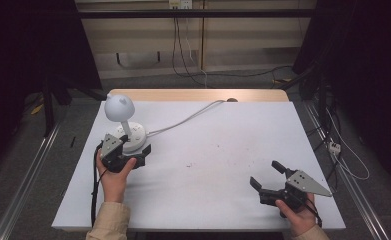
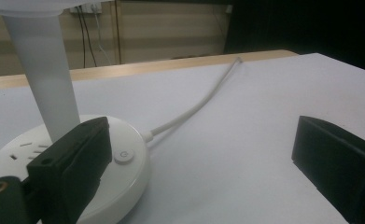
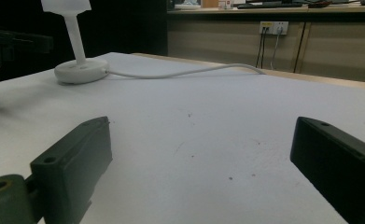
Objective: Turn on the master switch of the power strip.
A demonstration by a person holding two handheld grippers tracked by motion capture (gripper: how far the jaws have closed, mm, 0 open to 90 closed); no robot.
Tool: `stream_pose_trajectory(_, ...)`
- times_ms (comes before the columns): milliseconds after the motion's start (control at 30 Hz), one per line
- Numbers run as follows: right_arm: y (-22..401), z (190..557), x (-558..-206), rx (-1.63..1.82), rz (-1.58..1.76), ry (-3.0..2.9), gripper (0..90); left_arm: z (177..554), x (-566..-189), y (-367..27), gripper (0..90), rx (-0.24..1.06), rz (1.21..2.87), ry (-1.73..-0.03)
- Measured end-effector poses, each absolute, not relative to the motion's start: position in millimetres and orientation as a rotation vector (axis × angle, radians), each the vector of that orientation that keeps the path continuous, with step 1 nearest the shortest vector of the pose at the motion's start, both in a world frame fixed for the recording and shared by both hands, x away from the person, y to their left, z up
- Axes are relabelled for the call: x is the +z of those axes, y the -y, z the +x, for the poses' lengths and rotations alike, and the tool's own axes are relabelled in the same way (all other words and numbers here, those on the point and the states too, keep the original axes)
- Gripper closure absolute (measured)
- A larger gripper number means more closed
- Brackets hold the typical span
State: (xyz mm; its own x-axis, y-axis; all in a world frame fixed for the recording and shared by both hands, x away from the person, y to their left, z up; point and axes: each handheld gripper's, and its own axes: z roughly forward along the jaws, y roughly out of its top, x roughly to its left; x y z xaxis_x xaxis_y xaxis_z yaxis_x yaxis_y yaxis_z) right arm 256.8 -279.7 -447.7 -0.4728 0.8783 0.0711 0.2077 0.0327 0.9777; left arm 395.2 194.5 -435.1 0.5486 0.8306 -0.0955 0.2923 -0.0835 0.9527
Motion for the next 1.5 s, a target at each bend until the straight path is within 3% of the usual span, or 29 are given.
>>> stream_pose_trajectory(400,280,257,-448,1.477,1.102,-1.734,5.0,403,-436,-191,5.6,0.599,1.651,-0.964)
stream_pose_trajectory(633,280,256,-448,1.475,1.101,-1.736,5.3,405,-437,-192,10.6,0.619,1.667,-0.983)
stream_pose_trajectory(967,279,256,-448,1.481,1.105,-1.732,5.4,412,-438,-195,26.6,0.652,1.674,-1.016)
stream_pose_trajectory(1500,281,257,-448,1.481,1.104,-1.73,5.6,426,-447,-204,62.9,0.68,1.682,-1.109)
